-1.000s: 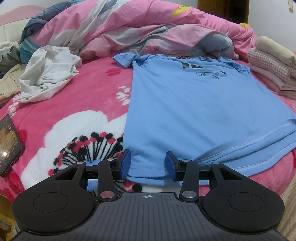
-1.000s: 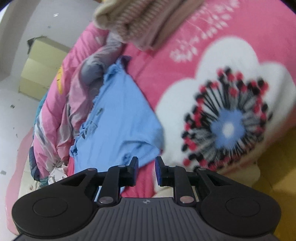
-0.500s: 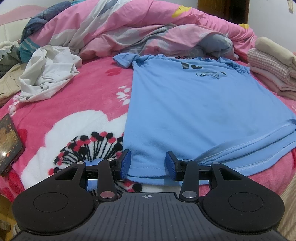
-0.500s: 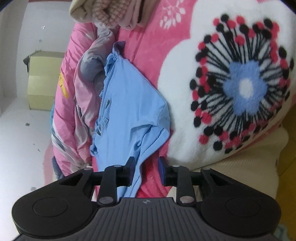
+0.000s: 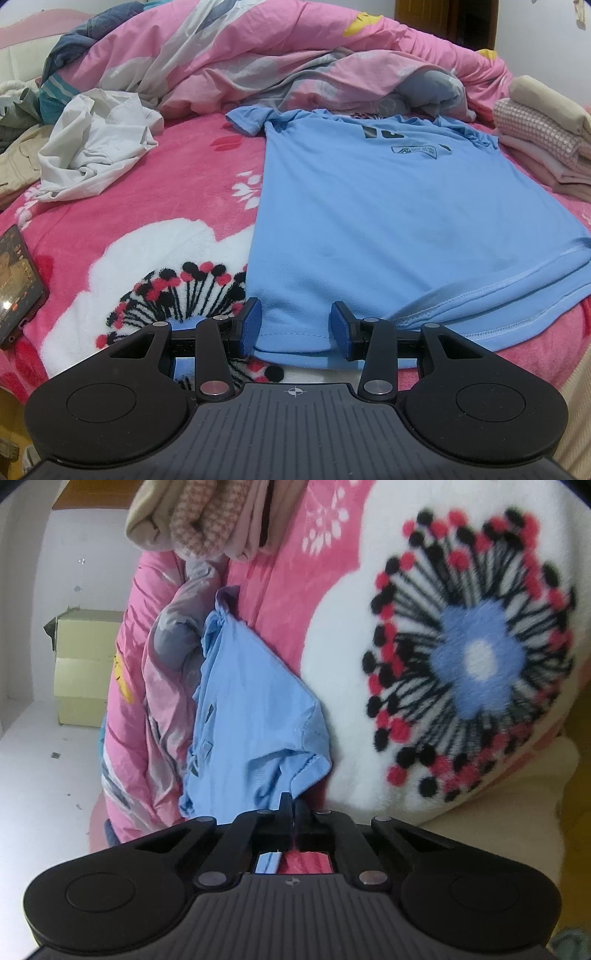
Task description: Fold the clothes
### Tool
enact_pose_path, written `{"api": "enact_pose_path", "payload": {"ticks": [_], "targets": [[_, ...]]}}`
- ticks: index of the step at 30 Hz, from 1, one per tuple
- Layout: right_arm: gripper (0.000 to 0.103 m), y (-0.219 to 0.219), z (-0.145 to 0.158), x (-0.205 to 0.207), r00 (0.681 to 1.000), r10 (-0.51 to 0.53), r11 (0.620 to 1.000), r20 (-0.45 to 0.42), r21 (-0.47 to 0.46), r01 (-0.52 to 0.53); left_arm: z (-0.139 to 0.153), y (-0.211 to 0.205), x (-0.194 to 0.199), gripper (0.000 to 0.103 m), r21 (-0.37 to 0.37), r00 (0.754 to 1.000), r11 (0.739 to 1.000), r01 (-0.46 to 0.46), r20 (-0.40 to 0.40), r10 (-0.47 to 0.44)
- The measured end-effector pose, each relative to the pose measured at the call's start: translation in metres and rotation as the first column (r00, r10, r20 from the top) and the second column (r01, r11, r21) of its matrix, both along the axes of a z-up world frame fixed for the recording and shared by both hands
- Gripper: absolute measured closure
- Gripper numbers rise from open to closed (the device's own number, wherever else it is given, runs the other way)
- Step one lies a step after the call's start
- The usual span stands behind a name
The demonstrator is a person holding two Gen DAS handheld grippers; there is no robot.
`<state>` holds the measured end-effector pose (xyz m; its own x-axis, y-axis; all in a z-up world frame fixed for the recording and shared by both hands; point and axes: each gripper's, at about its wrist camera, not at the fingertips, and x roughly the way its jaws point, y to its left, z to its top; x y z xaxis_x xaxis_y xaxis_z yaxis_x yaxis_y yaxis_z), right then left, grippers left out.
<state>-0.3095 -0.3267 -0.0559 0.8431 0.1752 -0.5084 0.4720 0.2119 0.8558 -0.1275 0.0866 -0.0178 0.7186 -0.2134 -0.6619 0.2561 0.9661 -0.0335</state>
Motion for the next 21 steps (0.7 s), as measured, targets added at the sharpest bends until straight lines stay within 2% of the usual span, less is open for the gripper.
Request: {"api": "enact_pose_path", "payload": {"ticks": [7, 12, 15, 18, 21], "targets": [[0.103, 0.003, 0.004, -0.007, 0.999, -0.025, 0.998, -0.027, -0.060, 0.024, 0.001, 0.000, 0.000, 0.062, 0.004, 1.000, 1.000, 0.001, -0.001, -0.001], [0.103, 0.001, -0.008, -0.004, 0.998, -0.005, 0.996, -0.059, -0.093, -0.001, 0.000, -0.001, -0.001, 0.062, 0.003, 1.000, 1.000, 0.002, 0.002, -0.002], [0.101, 0.001, 0.002, -0.008, 0.997, 0.020, 0.988, -0.069, -0.153, -0.030, 0.000, 0.000, -0.001, 0.062, 0.002, 1.000, 1.000, 0.004, 0.002, -0.004], [0.100, 0.006, 0.027, -0.017, 0.995, 0.021, 0.944, -0.100, -0.327, -0.053, 0.000, 0.000, -0.001, 0.062, 0.003, 1.000, 1.000, 0.005, 0.002, -0.005], [0.098, 0.015, 0.051, -0.017, 0.993, 0.044, 0.863, -0.109, -0.497, -0.093, 0.000, 0.001, 0.000, 0.062, 0.003, 1.000, 1.000, 0.006, 0.001, -0.006]]}}
